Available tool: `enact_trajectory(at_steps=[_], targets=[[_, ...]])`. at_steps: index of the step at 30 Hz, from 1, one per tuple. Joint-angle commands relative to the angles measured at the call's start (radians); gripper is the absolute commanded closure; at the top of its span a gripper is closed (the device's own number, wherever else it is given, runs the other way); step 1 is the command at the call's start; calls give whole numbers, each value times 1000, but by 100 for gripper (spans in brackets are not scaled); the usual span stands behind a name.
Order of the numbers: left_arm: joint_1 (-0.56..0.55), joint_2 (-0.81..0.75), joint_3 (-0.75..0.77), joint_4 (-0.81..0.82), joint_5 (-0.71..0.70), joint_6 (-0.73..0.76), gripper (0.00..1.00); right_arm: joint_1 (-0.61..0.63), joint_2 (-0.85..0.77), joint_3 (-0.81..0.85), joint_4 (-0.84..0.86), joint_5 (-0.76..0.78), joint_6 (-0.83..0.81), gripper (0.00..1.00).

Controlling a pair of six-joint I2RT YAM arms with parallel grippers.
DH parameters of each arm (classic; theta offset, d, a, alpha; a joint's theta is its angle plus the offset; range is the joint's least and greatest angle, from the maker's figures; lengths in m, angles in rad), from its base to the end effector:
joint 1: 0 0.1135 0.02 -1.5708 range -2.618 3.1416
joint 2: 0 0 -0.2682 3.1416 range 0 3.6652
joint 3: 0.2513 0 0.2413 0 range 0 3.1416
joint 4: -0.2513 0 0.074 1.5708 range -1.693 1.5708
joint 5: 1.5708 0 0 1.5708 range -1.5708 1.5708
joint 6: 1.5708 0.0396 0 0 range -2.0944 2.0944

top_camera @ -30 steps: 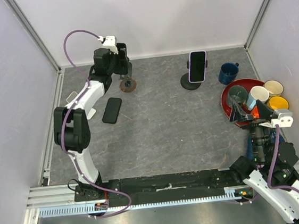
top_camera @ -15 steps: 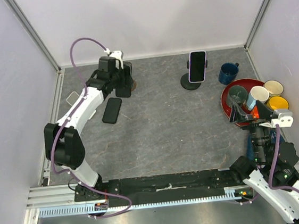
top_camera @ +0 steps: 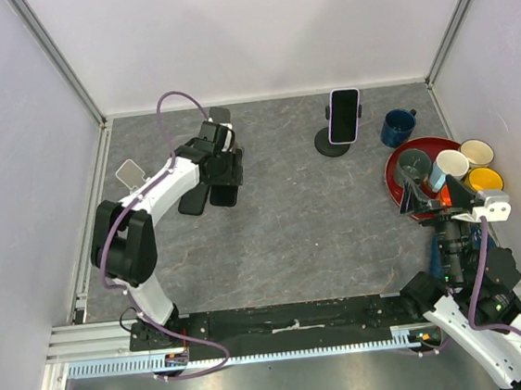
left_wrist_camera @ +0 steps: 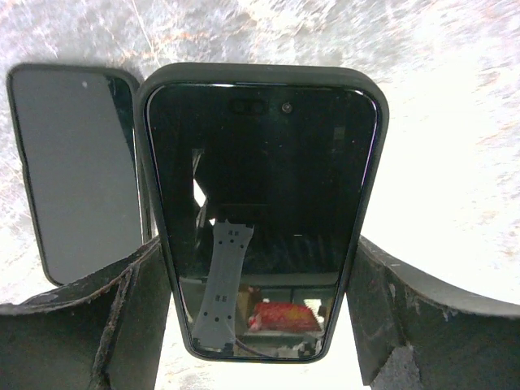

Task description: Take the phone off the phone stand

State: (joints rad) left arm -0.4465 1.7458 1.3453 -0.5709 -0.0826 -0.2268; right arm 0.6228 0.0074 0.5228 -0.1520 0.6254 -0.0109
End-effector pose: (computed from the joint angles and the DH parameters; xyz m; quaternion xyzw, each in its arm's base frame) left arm 0.3345 -0.1565 0.2480 0.0925 0.9502 -0.0602 0.2915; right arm 0.0336 -0.0044 0.3206 0.0724 0.5922 0.0694 0.7995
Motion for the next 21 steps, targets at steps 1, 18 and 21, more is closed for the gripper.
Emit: enact_trajectory(at_steps=[1,18,21], targets=[[-12,44,-5,17,-45,-55,56,6,-3,31,8,-1,8,2],[-23,175,-25,28,-117,-72,51,6,-3,23,17,0,2,2],[-23,185,-26,28,-123,-74,50,6,-3,23,19,0,3,2]])
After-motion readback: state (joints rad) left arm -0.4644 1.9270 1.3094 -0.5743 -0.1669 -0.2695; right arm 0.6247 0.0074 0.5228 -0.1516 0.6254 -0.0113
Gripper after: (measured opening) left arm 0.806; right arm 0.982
